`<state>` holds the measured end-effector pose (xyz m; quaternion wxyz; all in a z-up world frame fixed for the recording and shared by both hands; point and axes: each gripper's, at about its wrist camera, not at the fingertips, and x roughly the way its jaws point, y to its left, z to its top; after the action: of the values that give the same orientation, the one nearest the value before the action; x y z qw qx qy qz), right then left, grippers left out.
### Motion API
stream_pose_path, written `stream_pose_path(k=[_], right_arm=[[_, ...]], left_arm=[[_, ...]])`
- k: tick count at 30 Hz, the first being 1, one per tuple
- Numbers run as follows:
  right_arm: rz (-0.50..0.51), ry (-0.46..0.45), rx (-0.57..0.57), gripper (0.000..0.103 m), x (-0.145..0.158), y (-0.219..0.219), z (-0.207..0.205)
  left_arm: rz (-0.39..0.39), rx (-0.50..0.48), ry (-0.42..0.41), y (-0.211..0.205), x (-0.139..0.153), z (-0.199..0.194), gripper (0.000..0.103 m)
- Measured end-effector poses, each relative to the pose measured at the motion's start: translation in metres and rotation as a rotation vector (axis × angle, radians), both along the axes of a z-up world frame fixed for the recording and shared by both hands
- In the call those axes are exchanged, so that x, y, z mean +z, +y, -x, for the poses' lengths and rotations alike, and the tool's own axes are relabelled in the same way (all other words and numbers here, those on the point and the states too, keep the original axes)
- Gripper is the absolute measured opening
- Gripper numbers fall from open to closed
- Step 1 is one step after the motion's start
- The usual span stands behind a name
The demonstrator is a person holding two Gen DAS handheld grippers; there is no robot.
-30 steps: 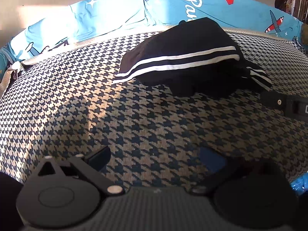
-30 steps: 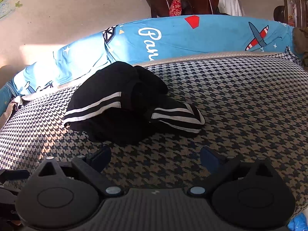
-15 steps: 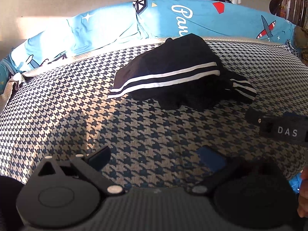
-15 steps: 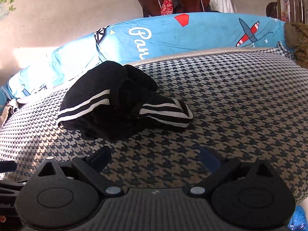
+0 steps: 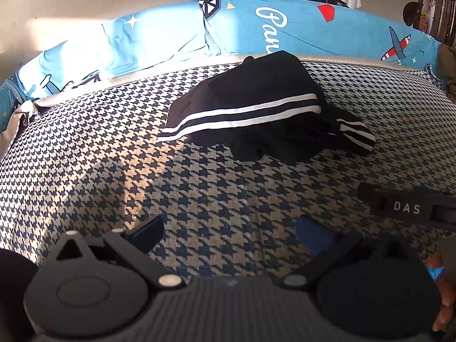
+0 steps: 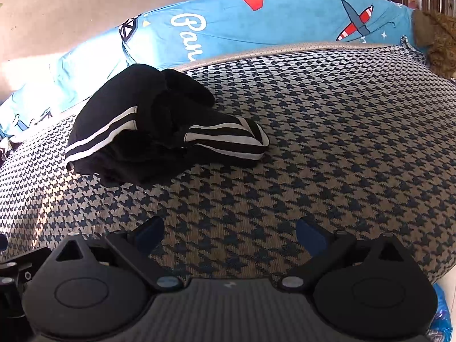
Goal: Fold clothes
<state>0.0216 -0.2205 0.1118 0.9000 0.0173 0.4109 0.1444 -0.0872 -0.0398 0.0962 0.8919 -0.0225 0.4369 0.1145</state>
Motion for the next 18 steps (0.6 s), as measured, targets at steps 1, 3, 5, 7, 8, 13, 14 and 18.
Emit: stream_pose_path(k=[1, 3, 5, 7, 8, 13, 14, 18], right_arm=[[0.002, -0.004, -0.001, 0.100, 0.0002, -0.0002, 0.0009], [0.006, -0.013, -0.003, 0.100, 0.0000, -0.0002, 0.0020], [0.006, -0.011, -0.014, 0.100, -0.0017, -0.0009, 0.0022], [-0.023, 0.008, -0.022, 0.100, -0.0043, -0.0041, 0.0010], [-0.039, 0.017, -0.024, 0.100, -0.0052, -0.0056, 0.0004], [-0.056, 0.030, -0.032, 0.100, -0.0070, -0.0073, 0.0001], [-0.049, 0.024, -0.029, 0.100, -0.0066, -0.0065, 0.0006], [-0.013, 0.002, -0.022, 0.100, -0.0050, -0.0022, 0.0020]], left_arm=[[0.000, 0.000, 0.001, -0.0005, -0.0004, -0.0001, 0.103], [0.003, 0.001, 0.003, -0.0012, -0.0010, 0.0005, 0.103], [0.002, 0.001, 0.003, -0.0018, -0.0010, 0.0010, 0.103], [-0.001, -0.002, 0.002, -0.0018, -0.0001, 0.0012, 0.103], [-0.004, -0.002, -0.001, -0.0019, 0.0007, 0.0011, 0.103], [-0.004, 0.008, 0.001, 0.0003, 0.0009, 0.0011, 0.103], [-0.003, 0.011, 0.002, 0.0008, 0.0008, 0.0011, 0.103], [-0.003, 0.018, 0.010, 0.0018, -0.0010, 0.0012, 0.103]])
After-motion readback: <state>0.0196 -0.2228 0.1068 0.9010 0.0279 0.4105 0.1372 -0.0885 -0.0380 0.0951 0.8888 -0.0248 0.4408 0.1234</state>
